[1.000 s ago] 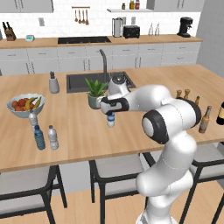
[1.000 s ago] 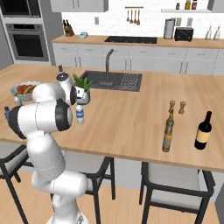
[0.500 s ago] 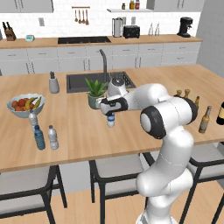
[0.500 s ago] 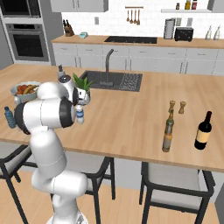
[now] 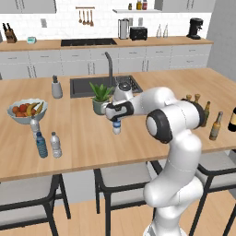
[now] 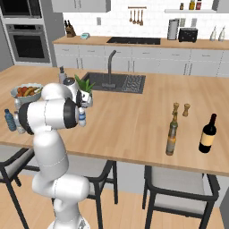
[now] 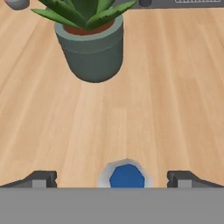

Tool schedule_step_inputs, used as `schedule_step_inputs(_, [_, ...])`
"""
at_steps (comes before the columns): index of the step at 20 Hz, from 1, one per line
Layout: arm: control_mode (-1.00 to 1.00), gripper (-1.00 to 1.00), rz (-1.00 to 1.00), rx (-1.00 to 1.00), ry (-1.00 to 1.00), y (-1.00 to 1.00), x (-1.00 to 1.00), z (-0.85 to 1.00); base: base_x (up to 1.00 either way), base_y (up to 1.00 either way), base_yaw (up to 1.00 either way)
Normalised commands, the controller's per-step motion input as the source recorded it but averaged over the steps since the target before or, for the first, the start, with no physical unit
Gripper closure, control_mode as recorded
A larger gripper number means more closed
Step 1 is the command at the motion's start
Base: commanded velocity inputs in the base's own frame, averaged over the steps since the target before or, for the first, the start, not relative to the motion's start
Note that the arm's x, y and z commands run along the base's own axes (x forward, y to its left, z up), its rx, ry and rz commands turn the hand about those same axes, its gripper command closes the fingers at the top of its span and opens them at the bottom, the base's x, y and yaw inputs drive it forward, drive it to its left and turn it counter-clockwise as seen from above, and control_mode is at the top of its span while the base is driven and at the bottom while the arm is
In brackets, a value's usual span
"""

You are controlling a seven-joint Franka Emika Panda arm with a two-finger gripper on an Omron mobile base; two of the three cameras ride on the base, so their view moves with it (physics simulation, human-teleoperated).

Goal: Move the plastic bottles in the middle to the plastics group, and the glass bottles in the middle to the glass group.

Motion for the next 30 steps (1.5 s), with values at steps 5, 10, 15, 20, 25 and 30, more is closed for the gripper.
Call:
schedule_step_inputs(5, [-1.0, -1.0, 0.0, 0.0, 0.0, 0.0, 0.07, -0.09, 0.0, 0.0, 0.0])
schedule_step_inputs(10, [-1.0, -1.0, 0.0, 0.0, 0.0, 0.0, 0.1, -0.15, 0.0, 0.0, 0.0])
schedule_step_inputs(15, [-1.0, -1.0, 0.0, 0.0, 0.0, 0.0, 0.09, -0.14, 0.0, 0.0, 0.0])
schedule_step_inputs(20, [-1.0, 1.0, 0.0, 0.0, 0.0, 0.0, 0.05, -0.16, 0.0, 0.0, 0.0])
schedule_step_inputs(25, [-1.0, 1.0, 0.01, 0.0, 0.0, 0.0, 0.0, 0.0, 0.0, 0.0, 0.0])
schedule_step_inputs(30, [-1.0, 1.0, 0.0, 0.0, 0.0, 0.0, -0.03, 0.0, 0.0, 0.0, 0.0])
